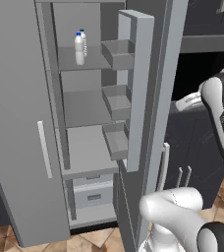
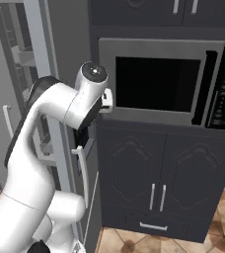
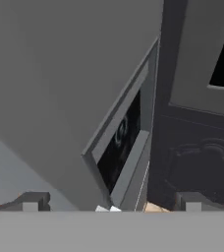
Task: Take the bottled waters from the counter and place them in the freezer to freeze. Close the freezer door after placing the bottles.
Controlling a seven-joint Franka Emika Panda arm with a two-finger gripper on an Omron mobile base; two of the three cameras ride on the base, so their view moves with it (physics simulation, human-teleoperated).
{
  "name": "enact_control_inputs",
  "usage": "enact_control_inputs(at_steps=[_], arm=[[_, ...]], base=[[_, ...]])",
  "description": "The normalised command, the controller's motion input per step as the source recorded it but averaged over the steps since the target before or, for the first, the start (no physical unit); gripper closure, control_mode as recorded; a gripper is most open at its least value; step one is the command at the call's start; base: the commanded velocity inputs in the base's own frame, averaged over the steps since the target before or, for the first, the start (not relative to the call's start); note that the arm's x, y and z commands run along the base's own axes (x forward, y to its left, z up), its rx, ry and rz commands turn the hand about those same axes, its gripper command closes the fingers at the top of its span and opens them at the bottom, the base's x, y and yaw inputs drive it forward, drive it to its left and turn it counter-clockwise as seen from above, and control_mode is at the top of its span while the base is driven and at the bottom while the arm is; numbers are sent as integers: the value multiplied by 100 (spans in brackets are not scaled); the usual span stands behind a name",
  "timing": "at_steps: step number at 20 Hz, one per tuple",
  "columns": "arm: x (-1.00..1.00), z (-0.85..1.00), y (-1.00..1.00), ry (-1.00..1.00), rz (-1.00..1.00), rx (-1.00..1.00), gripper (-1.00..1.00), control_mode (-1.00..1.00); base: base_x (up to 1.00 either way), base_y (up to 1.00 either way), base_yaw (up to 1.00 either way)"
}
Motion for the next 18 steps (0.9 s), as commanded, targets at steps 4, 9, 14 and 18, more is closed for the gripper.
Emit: enact_control_inputs(at_steps=[4, 9, 14, 18], arm=[[54, -3, 5, -3, 0, 34, -100, -100], [45, -3, 16, -1, 0, 31, -100, -100], [41, -8, 54, 0, 0, 11, -100, -100], [30, -6, 62, -1, 3, 2, -100, -100]], base=[[0, 0, 0], [0, 0, 0], [0, 0, 0], [0, 0, 0]])
